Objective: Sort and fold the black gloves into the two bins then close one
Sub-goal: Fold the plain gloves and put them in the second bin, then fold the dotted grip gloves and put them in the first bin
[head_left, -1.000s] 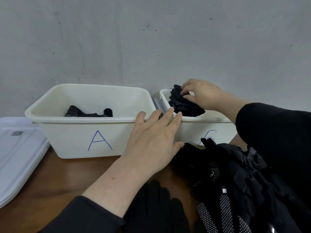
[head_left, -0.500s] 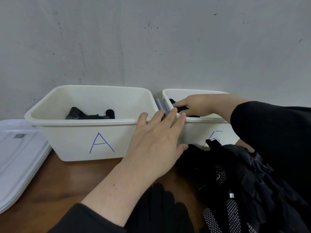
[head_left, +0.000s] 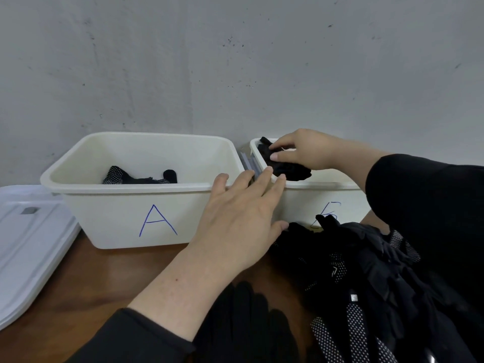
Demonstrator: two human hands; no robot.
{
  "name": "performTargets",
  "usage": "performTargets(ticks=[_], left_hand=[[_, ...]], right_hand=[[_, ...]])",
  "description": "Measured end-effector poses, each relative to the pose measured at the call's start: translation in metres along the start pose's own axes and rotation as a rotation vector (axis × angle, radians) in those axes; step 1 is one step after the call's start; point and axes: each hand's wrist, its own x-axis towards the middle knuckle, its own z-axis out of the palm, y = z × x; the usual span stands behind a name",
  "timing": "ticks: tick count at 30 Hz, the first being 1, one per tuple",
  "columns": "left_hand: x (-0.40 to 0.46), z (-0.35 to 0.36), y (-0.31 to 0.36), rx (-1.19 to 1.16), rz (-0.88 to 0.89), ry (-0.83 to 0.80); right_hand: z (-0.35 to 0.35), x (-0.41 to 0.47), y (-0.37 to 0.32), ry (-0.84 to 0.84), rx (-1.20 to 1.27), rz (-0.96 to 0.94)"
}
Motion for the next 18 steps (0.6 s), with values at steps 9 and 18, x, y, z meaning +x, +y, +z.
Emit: performTargets(ticks=[9, 18], left_hand=[[0.0, -0.008, 0.001, -0.036, -0.017, -0.064], [-0.013, -0.029, 0.04, -0.46, -0.033, 0.115]], right_hand=[[-0.017, -0.035, -0.008, 0.249, 0.136, 0.049], [0.004, -0.178, -0.028, 0.446, 0.284, 0.031]])
